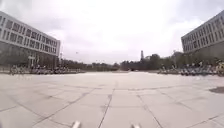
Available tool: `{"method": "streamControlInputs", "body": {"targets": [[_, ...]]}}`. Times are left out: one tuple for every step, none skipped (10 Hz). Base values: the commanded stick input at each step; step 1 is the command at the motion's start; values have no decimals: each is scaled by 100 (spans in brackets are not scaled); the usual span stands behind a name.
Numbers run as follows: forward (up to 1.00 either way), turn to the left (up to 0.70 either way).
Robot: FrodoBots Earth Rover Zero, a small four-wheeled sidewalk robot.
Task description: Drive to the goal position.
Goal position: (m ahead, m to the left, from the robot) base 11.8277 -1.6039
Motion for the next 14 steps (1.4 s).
{"method": "streamControlInputs", "body": {"targets": [[70, 0], [70, 0], [70, -3], [70, -3], [70, -3], [70, -3], [70, -3], [70, -3], [70, -3], [70, -3], [70, -3], [70, -3], [70, -3], [70, -3]]}}
